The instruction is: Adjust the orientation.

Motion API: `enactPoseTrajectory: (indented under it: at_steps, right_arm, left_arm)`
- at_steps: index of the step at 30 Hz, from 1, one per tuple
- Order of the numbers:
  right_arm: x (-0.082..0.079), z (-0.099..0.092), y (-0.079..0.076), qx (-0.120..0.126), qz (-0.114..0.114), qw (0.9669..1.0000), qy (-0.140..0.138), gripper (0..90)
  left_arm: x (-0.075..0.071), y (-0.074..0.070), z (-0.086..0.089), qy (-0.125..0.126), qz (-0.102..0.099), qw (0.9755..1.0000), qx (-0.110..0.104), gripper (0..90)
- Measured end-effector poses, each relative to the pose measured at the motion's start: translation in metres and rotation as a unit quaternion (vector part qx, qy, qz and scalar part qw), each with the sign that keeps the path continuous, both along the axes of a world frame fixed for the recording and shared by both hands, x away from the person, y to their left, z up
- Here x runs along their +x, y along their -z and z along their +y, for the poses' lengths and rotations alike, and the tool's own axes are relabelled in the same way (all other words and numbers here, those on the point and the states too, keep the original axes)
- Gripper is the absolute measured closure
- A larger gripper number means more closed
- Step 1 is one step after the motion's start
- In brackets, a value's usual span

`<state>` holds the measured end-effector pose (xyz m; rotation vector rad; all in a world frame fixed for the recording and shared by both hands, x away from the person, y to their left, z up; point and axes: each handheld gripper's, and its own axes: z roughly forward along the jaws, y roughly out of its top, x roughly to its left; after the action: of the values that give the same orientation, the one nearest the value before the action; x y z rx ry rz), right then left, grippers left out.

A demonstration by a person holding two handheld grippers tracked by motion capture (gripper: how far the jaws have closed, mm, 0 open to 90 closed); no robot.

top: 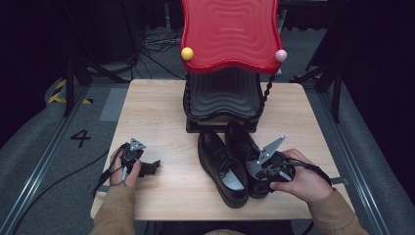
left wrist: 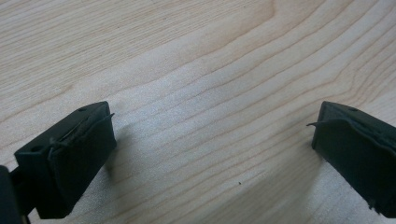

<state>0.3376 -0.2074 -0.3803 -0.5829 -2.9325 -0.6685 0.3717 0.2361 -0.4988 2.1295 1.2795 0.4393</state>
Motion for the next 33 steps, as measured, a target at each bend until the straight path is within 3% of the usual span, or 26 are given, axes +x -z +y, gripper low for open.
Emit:
enactPoseTrajectory:
  at_steps: [6, 10, 14, 17, 20, 25, 26, 28, 31, 33]
  right_arm:
    - [0.003, -0.001, -0.006, 0.021, 0.012, 0.9974, 0.069, 54.2]
    - [0.004, 0.002, -0.009, 0.043, 0.023, 0.9921, 0.115, 52.6]
    - [0.005, 0.006, -0.009, 0.056, 0.042, 0.9815, 0.178, 51.1]
    - [0.009, 0.01, -0.005, 0.048, 0.064, 0.9716, 0.223, 47.9]
    - [0.013, 0.015, 0.001, 0.034, 0.075, 0.9668, 0.242, 46.3]
    - [0.018, 0.029, 0.013, 0.016, 0.094, 0.9615, 0.258, 43.1]
    - [0.018, 0.029, 0.013, 0.016, 0.094, 0.9615, 0.258, 43.1]
    - [0.022, 0.036, 0.024, -0.009, 0.092, 0.9597, 0.266, 43.2]
    - [0.024, 0.039, 0.028, -0.018, 0.09, 0.9588, 0.269, 44.3]
    - [0.025, 0.044, 0.035, -0.034, 0.077, 0.9587, 0.272, 47.9]
  left_arm:
    - [0.0, 0.0, 0.0, 0.0, 0.0, 1.0, 0.0, 0.0]
    - [0.0, 0.0, 0.0, 0.0, 0.0, 1.0, 0.0, 0.0]
    - [0.0, 0.0, 0.0, 0.0, 0.0, 1.0, 0.0, 0.0]
    - [0.0, 0.0, 0.0, 0.0, 0.0, 1.0, 0.0, 0.0]
    - [0.0, 0.0, 0.0, 0.0, 0.0, 1.0, 0.0, 0.0]
    - [0.0, 0.0, 0.0, 0.0, 0.0, 1.0, 0.0, 0.0]
    - [0.0, 0.0, 0.0, 0.0, 0.0, 1.0, 0.0, 0.0]
    - [0.0, 0.0, 0.0, 0.0, 0.0, 1.0, 0.0, 0.0]
    - [0.0, 0.0, 0.0, -0.001, 0.002, 1.0, -0.001, 0.0]
    - [0.0, 0.0, 0.0, -0.001, 0.002, 1.0, -0.001, 0.0]
